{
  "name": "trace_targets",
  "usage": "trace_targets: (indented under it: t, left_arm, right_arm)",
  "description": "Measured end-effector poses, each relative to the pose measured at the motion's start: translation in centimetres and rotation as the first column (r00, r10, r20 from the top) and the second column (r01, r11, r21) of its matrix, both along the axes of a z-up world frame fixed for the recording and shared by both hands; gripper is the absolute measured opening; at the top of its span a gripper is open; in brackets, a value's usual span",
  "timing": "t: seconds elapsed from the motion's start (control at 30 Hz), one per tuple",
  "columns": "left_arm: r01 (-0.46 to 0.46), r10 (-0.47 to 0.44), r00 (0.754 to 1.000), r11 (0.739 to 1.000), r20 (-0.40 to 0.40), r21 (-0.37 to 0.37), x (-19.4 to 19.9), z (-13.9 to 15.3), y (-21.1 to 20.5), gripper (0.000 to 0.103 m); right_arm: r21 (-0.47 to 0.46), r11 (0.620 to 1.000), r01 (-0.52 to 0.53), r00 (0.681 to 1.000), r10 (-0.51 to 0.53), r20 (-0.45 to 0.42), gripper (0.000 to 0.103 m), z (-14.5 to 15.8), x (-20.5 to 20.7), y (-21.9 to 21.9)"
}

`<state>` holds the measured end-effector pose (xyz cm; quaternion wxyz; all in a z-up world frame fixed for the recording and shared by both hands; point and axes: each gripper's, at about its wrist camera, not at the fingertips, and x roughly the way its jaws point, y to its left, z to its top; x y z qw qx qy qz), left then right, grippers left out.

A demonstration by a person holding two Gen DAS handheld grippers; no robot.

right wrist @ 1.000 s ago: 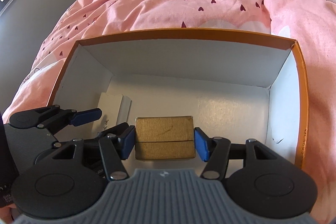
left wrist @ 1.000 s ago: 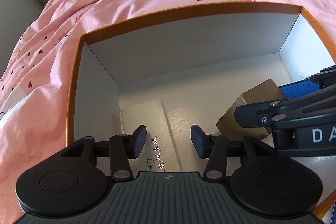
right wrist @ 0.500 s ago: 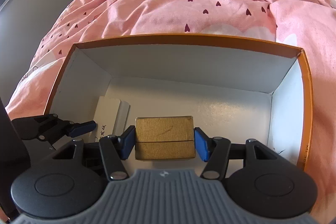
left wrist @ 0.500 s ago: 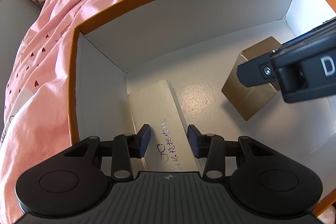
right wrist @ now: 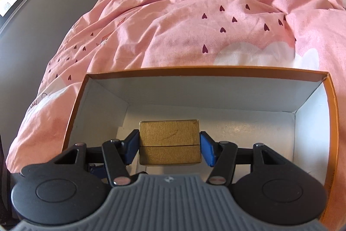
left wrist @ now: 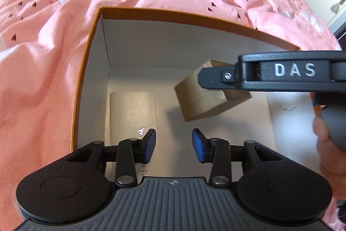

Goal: Organize objects
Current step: 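Lower the gold box into the orange box corner and open right gripper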

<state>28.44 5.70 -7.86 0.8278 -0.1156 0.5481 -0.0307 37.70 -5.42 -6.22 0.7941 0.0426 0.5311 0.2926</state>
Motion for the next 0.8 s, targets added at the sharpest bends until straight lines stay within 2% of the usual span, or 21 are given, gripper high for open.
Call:
trace_targets:
  t: [0.17, 0.37, 0.57, 0.8]
  left_arm:
    - [-0.046, 0.045, 0.999, 0.996, -0.014, -0.079, 1.3, -0.6, 1.5, 0.045]
    - [-0.055, 0.052, 0.998, 0.995, -0.032, -0.089, 1.8, -1.1, 1.5, 0.045]
    - [-0.061, 0.057, 0.998, 0.993, -0.038, -0.103, 2.0, -1.3, 1.7, 0.045]
    - [-0.068, 0.065, 0.997, 0.993, -0.040, -0.100, 2.3, -1.6, 1.7, 0.045]
  right_arm:
    - [0.023, 0.999, 0.043, 0.999, -0.043, -0.014, 0.061, -0.7, 1.2, 1.1]
    - [0.057, 0.990, 0.128, 0.991, -0.126, -0.043, 0.061, -2.0, 2.4, 1.8]
    - [0.090, 0.967, 0.239, 0.970, -0.232, -0.079, 0.061, -3.5, 2.8, 2.0]
    - [0.152, 0.975, 0.161, 0.983, -0.144, -0.117, 0.063, -4.0, 3.0, 3.2]
